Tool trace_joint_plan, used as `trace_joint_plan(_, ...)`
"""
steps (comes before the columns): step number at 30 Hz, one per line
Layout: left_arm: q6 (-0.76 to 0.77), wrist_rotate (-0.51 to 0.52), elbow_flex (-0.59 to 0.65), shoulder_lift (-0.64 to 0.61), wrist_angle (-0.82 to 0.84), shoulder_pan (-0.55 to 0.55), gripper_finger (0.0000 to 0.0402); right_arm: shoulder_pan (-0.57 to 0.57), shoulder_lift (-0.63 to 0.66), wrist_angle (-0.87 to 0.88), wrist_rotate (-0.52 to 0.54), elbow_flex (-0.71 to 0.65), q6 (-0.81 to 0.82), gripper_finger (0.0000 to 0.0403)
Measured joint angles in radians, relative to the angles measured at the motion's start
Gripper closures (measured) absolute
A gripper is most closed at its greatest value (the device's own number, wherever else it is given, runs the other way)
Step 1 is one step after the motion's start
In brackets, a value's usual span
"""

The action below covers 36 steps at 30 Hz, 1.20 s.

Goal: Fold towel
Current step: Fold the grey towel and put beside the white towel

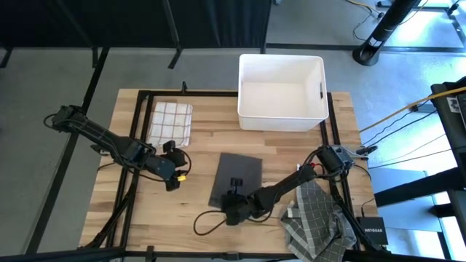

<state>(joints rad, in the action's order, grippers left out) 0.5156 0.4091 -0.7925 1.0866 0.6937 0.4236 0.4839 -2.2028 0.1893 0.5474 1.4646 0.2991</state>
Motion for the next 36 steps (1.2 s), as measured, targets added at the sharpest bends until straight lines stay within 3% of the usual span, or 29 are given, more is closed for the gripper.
trace_joint_plan(3,0.004,0.0,0.0,0.0,-0.001,0.0,0.0254,0.006,0.014,0.042,0.009,0.066,-0.021,0.0393)
trace_joint_plan(9,0.004,0.0,0.0,0.0,-0.03,0.0,0.0254,0.028,0.132,0.282,0.252,0.202,-0.077,0.0393)
trace_joint_plan(16,-0.113,-0.002,0.0,0.0,-0.263,0.008,0.0254,0.003,0.264,0.448,0.476,0.321,-0.102,0.0389)
trace_joint_plan(23,-0.135,-0.002,0.0,0.028,-0.317,0.036,0.0254,0.002,0.331,0.495,0.49,0.341,-0.081,0.0398)
trace_joint_plan(27,-0.138,-0.007,0.0,0.102,-0.32,0.038,0.0254,-0.001,0.316,0.578,0.461,0.339,0.019,0.0394)
trace_joint_plan(36,-0.184,-0.178,0.0,0.35,-0.414,-0.026,0.0254,0.008,0.307,0.653,0.443,0.149,0.333,0.0393)
